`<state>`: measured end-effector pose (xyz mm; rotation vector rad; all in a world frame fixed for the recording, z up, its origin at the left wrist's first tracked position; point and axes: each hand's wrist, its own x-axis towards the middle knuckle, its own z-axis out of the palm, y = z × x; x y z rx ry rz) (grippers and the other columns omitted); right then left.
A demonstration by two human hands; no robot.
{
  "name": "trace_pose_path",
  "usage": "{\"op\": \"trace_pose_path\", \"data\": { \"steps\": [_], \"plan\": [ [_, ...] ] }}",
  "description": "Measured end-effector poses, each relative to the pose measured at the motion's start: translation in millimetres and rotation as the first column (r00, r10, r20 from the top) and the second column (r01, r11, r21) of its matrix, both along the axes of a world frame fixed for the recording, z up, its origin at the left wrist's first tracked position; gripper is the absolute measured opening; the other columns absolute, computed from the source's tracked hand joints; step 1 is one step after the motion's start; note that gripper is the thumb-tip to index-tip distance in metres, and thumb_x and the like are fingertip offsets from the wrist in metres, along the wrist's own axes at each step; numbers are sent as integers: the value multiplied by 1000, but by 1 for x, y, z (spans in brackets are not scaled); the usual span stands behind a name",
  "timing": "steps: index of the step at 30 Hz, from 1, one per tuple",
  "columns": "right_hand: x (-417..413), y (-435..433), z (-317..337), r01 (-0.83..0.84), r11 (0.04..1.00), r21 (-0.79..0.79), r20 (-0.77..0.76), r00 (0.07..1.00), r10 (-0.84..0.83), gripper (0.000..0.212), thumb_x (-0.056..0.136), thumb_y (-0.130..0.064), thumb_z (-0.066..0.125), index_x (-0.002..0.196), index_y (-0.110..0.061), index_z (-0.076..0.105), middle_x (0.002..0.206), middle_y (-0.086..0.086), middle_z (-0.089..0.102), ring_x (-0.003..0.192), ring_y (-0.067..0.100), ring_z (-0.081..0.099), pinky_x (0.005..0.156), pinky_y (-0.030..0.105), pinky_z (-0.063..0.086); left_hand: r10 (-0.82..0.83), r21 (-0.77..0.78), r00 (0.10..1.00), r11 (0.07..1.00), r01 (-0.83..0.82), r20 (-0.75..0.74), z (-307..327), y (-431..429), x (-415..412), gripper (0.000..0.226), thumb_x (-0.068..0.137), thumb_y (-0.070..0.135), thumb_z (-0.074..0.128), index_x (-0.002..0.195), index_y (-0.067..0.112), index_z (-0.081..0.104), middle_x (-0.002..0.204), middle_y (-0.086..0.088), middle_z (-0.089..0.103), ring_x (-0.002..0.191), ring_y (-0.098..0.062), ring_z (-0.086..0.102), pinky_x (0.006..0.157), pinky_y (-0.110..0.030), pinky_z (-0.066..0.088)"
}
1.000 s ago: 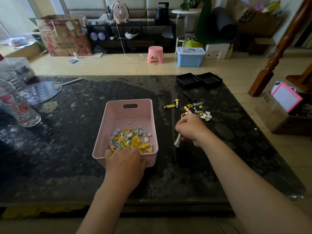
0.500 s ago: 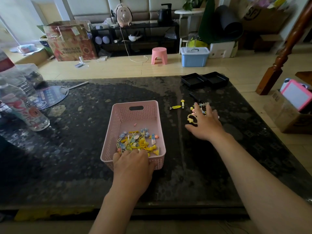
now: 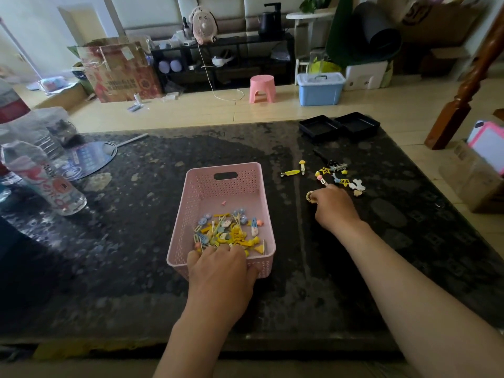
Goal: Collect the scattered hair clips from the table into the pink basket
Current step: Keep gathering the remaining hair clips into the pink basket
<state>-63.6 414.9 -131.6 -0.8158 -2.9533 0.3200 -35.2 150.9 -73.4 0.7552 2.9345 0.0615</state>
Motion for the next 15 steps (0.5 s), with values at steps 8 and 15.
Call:
{"op": "trace_pose_path", "data": {
  "steps": [8,15],
  "plan": [
    [0,12,23,125,837,-532,-260,917,-302,35,81,0,72,112,-15,74,118,5,70,104,23,66,93,42,56,-5,5,1000,1000,6,-5,-3,-2,-1,29,95,55,43,101,29,54,108,7,61,102,-18,53,92,-42,33],
    [-6,-40,82,-239,580,-779,-468,837,-283,34,81,10,71,112,-6,71,88,0,68,81,15,68,59,22,58,2,6,1000,1000,-2,-23,-6,-1,-2,29,95,55,43,98,28,53,106,7,61,101,-19,54,93,-43,33]
  ]
}}
